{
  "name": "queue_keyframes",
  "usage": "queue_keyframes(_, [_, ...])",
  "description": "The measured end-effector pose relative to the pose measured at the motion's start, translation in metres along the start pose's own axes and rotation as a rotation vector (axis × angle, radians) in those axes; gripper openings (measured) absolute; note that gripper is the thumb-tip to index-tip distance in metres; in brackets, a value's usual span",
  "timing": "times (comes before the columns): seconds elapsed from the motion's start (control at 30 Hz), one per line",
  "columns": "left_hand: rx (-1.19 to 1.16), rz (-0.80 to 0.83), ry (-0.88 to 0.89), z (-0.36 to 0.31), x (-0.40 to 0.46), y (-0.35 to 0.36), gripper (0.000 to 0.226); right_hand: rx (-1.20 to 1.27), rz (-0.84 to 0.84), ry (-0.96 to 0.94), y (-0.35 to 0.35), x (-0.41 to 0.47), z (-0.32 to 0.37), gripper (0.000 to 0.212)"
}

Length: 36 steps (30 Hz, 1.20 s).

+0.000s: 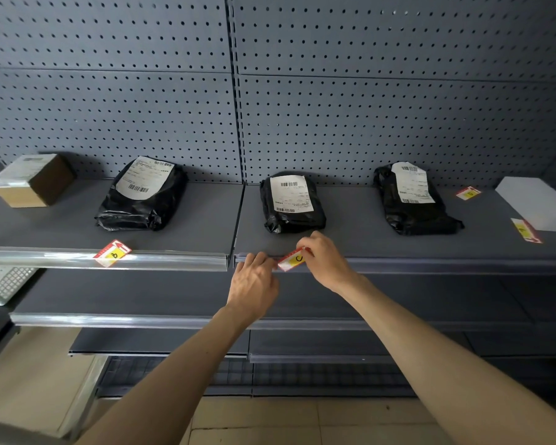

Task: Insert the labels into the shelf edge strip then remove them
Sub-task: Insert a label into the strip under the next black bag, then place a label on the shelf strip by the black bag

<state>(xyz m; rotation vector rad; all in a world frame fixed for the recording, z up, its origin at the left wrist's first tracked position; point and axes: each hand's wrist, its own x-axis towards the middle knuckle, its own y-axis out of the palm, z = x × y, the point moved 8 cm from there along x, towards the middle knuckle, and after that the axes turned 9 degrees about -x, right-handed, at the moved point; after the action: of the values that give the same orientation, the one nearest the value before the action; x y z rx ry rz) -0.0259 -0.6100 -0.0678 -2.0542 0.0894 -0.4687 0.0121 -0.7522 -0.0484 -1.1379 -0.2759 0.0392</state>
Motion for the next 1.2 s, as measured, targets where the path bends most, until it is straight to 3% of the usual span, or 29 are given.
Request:
queue_keyframes(0.17, [-0.027,0.058,-0.019,-0.002,0.005,-0.003,0.037,-0.025,-0.029,-0.012,-0.007,-0.005,0.006,0.022])
queue_keyframes(0.37, [-0.076,-0.013,0.026,-0.024,0.023,-0.030,0.024,-0.120,-0.141,0.030,-0.059,-0.026,-0.022,0.024])
queue_keyframes(0.63, [-0.132,0.026,0.071,-0.119,0.067,-0.028,0.023,-0.199,-0.164,0.152,-0.143,-0.069,-0.107,0.016])
queue_keyframes(0.93, [-0.189,0.090,0.175,-0.293,0.135,0.069,0.021,-0.197,-0.209,0.268,-0.238,-0.105,-0.283,0.014])
queue_keyframes(1.2, [-0.225,0.163,0.136,-0.410,0.210,0.187,0.016,-0.204,-0.157,0.314,-0.279,-0.094,-0.439,0.011])
